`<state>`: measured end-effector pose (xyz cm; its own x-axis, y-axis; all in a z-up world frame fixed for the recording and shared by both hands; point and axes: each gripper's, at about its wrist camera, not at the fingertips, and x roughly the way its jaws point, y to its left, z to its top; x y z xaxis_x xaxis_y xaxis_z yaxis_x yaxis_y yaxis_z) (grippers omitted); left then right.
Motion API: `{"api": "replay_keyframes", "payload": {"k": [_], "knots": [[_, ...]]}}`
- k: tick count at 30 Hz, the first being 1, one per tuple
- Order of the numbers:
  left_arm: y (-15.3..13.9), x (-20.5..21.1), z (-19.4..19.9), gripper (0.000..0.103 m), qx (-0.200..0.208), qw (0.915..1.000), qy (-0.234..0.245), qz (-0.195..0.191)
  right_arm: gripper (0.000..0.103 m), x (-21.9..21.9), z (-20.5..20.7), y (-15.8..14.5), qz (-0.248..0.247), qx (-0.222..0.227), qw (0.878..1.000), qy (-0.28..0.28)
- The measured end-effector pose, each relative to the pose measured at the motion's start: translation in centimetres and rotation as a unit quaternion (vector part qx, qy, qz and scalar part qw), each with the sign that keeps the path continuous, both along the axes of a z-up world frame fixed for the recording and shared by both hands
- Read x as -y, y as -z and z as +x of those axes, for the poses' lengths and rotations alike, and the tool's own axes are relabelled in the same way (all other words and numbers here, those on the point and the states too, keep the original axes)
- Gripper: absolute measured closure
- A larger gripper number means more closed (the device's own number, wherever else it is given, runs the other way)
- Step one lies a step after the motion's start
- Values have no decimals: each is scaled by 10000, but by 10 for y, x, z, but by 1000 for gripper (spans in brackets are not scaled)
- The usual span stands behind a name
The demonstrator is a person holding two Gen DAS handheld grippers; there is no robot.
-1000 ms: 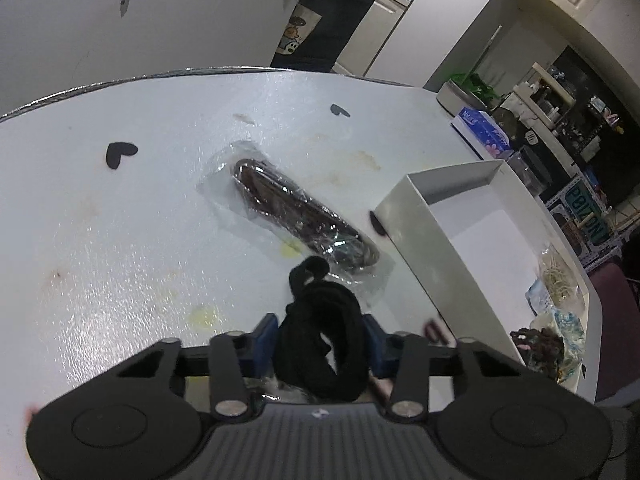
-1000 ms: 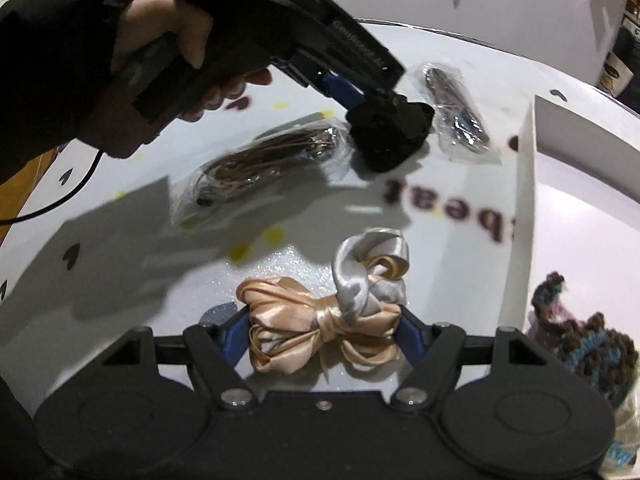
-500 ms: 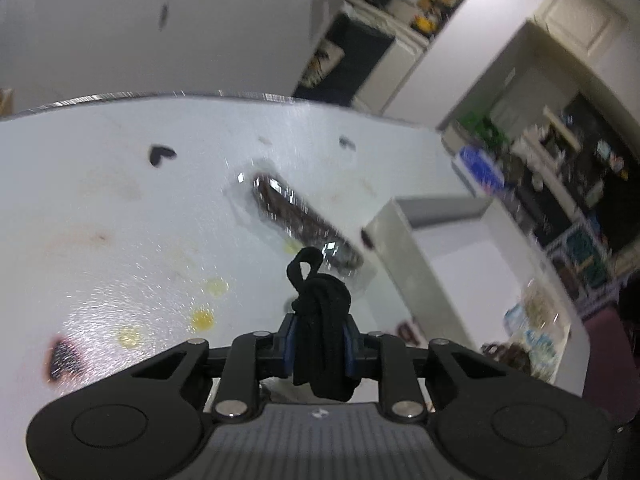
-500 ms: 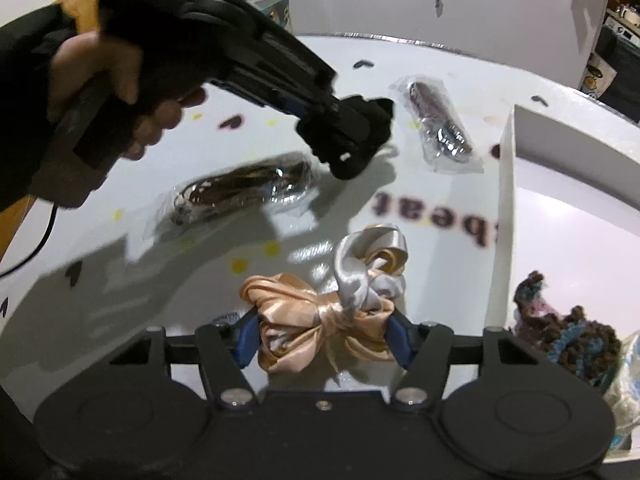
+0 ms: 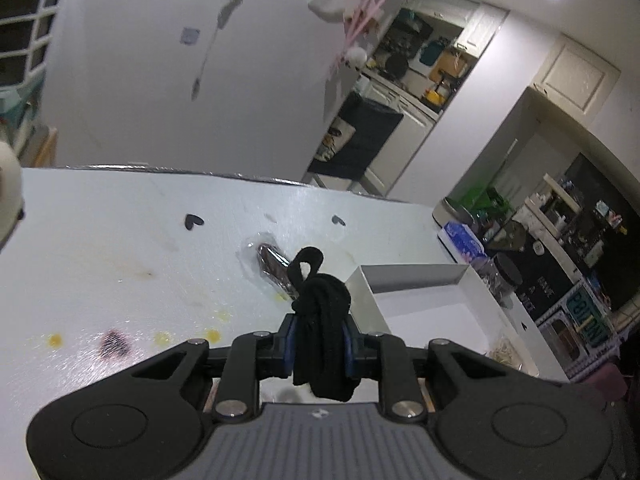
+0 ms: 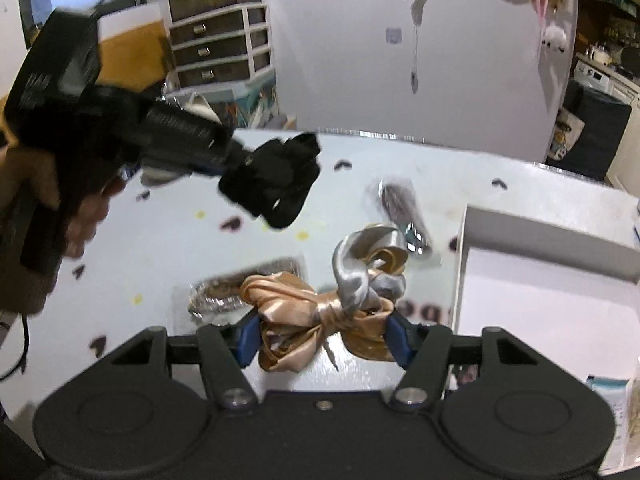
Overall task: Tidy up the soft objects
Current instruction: 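Carry the black hair tie with the left gripper while the right carries the satin bow into the box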
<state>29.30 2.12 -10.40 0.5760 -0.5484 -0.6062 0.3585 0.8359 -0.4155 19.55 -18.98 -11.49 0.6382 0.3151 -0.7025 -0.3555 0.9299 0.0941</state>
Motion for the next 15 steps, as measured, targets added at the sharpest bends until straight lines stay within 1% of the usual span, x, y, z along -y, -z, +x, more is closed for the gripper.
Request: {"api": "replay_keyframes", "payload": {"k": [8, 15], "knots": [[-21, 3, -49, 80, 182, 9985, -373, 343, 40, 11, -4, -27, 145, 272, 9993, 217], [-37, 11, -85, 80, 326, 9958, -739, 440, 39, 31, -7, -40, 297, 329, 9981, 430]]}}
